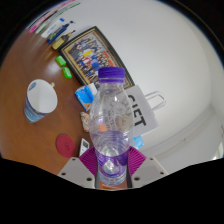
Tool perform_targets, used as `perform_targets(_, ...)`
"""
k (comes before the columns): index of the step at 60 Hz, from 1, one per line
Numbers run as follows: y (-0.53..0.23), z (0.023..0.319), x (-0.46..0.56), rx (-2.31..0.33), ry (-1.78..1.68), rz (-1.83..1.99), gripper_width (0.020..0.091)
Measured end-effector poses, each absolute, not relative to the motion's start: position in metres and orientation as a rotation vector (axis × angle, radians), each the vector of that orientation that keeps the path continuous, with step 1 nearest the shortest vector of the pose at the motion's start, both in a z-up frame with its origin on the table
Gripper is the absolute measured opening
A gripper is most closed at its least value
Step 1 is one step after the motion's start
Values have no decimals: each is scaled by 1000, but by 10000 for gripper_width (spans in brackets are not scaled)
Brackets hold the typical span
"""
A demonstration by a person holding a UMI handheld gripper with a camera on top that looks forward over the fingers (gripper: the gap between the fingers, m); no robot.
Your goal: Pour water
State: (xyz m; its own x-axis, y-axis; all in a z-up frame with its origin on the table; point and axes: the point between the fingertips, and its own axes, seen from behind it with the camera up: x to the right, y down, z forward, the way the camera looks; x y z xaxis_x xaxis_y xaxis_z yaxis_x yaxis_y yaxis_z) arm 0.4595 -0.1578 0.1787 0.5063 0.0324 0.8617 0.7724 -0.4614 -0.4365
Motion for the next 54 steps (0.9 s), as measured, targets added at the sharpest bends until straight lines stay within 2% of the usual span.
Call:
perform_targets(14,-116,198,450,-1587,-1123,-1507,358)
perform_targets(27,-93,203,427,-1339,-1400,-1723,357)
perform_targets(43,-85,197,398,-1221,-1509,-1723,358)
perform_targets(54,-97,206,398,-1389,-1302,-1467,357)
